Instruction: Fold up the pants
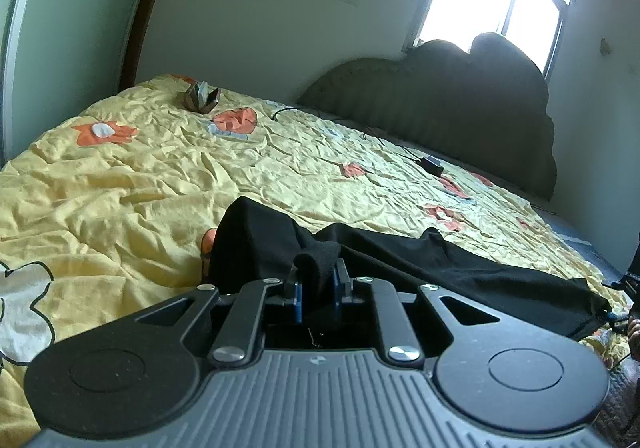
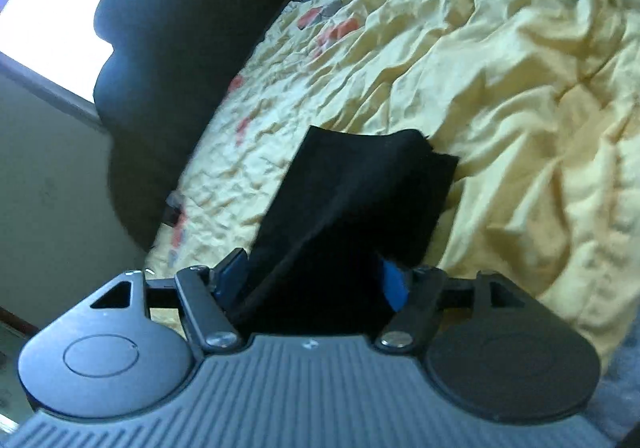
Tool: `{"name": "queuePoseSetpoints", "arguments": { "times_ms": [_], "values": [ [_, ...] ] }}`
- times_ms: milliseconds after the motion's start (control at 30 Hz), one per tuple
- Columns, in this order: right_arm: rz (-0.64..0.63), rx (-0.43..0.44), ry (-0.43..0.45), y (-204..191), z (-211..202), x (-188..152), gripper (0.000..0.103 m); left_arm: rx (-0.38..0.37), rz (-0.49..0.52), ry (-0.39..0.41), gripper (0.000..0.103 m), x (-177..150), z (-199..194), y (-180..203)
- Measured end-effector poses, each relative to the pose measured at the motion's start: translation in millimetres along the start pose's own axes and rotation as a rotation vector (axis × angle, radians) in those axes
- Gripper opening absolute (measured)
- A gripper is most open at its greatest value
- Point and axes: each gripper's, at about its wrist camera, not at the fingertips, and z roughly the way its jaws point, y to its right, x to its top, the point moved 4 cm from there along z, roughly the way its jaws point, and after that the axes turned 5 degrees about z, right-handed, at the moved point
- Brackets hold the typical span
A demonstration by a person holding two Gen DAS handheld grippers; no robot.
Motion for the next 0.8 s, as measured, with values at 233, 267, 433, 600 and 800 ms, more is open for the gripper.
{"name": "queuePoseSetpoints", "arguments": {
  "times_ms": [233,267,433,600,800],
  "values": [
    [-0.208,-0.018,0.061,-44.5,-21.3,-6.0,0.007,0.014,0.007,0.027,0.013,7.9,-5.5,3.3],
    [-0.249,-0.044,0.086,-52.9,-28.5,-9.4,0.007,0.011,0.007,0.026,0.013,8.4,-4.8,2.4],
    [-0.502,-0.339,0.120,-68.0,-13.7,-24.9,0.009,0.001,-0.030,0.017,0.013,6.7,-0.5,-7.9],
    [-0.575,-0.426,0.056,-52.4,3.7,-31.4,0.024,-0.003,-0.006,0.026,0.013,4.7,-8.0,-3.7],
    [-0.414,-0.362,0.053,-30.2,-6.6,-14.5,0.044,-0.012,0.025,0.017,0.013,1.5,-8.6,-7.1]
  ]
}}
